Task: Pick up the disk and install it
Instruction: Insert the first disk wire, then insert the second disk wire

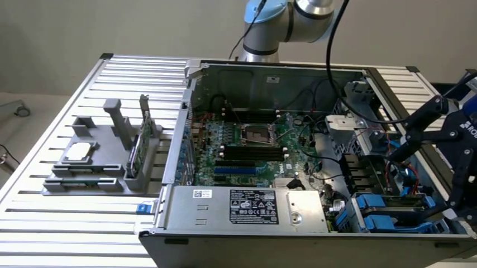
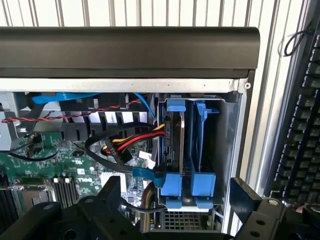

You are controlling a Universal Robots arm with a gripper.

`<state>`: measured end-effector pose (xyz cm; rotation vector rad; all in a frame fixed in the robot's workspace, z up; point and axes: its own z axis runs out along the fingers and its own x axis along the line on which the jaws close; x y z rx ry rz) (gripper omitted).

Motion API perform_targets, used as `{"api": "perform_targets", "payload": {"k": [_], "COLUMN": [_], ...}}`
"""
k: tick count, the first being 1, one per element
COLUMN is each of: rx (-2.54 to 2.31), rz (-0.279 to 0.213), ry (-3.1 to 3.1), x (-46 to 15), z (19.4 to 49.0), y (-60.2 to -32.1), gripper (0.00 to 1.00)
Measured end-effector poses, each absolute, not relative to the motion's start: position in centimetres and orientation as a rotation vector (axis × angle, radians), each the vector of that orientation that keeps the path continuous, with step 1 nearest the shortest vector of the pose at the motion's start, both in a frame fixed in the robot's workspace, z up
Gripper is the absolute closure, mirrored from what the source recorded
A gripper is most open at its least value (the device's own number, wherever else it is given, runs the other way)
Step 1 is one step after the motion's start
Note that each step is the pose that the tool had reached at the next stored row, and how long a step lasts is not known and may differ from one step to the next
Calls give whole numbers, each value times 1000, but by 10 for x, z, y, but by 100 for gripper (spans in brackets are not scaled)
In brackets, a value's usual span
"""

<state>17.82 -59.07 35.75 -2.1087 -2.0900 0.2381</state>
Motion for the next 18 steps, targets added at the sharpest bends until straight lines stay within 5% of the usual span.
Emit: {"api": "perform_targets", "payload": {"k": [4, 7, 12, 13, 18], "rx": [-2110, -2111, -2113, -2113, -2115], "rz": [240, 241, 245, 246, 254], "ry": [-2091, -2091, -2091, -2091, -2091], "x": [178, 178, 178, 178, 178], "z": [356, 356, 356, 357, 365], "y": [-591, -591, -591, -591, -590], "gripper": [7, 20, 23, 30, 30]}}
